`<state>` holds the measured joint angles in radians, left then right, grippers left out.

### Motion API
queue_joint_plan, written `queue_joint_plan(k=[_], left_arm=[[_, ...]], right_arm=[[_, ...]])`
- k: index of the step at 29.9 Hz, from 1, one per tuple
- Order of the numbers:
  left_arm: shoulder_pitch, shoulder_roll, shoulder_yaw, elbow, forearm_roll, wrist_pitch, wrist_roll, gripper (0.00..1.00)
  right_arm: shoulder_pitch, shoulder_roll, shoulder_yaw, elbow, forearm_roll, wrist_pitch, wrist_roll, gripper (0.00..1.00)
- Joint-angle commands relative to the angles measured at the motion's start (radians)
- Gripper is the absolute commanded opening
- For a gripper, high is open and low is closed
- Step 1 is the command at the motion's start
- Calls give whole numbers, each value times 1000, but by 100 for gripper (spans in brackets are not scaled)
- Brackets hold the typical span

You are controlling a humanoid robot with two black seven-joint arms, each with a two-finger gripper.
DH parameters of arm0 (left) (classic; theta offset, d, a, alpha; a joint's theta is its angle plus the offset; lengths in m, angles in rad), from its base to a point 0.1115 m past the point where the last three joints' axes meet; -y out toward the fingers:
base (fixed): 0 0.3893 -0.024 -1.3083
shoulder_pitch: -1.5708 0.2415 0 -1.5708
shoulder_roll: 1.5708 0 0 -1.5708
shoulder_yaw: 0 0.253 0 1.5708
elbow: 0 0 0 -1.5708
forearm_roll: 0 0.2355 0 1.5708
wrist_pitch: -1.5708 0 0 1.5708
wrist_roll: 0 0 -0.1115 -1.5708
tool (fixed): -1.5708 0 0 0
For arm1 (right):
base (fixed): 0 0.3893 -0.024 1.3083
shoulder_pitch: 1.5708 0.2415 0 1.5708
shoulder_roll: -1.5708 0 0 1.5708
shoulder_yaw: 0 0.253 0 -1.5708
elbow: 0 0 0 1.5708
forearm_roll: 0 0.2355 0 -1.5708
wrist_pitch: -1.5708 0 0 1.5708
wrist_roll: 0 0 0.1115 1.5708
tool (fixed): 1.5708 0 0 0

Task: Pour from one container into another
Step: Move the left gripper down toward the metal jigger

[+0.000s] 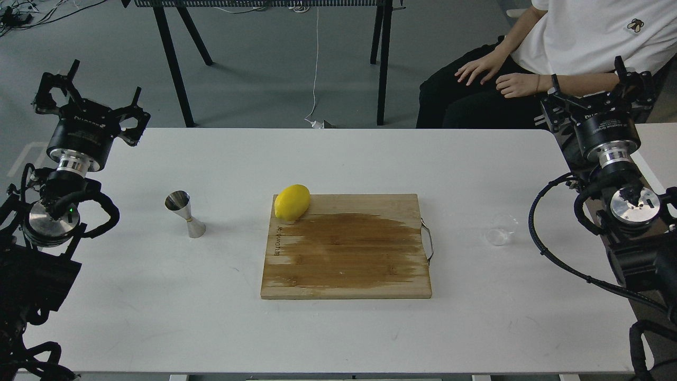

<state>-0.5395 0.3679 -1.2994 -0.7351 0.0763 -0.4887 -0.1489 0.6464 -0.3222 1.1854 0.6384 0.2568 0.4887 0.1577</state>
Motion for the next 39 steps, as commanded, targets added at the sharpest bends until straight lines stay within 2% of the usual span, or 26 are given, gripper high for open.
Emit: queue_joint_plan(k=[1,3,10,14,18,24,27,31,35,37,39], left_arm=[[-4,-1,-1,-3,0,0,-9,100],[0,3,0,-3,0,0,-32,100],[29,16,9,-32,10,0,-28,100],[111,107,77,-180,112,0,-43,100],[202,178,78,-357,296,0,-43,100],[360,342,71,-676,589,108,-58,98],[430,393,63,-783,707,153,-58,98],[533,427,63,-826,911,225,-83,98],[644,419,72,-827,1218,307,-153,98],[687,413,80,-825,1371,398,-175,98],[714,408,87,-814,1511,476,-175,98]], right_arm=[[-7,8,-4,7,1,0,2,100],[-11,11,-6,4,1,0,3,100],[-40,14,-9,10,-1,0,5,100],[-59,11,-9,20,-2,0,5,100],[-59,-6,-3,18,-2,0,5,100],[-60,-35,-3,20,-1,0,3,100],[-63,-35,-3,21,-1,0,5,100],[-70,-35,-3,49,-1,0,8,100],[-82,-35,-3,55,-1,0,10,100],[-85,-35,-4,55,-1,0,11,100],[-102,-34,-4,55,-1,0,11,100]])
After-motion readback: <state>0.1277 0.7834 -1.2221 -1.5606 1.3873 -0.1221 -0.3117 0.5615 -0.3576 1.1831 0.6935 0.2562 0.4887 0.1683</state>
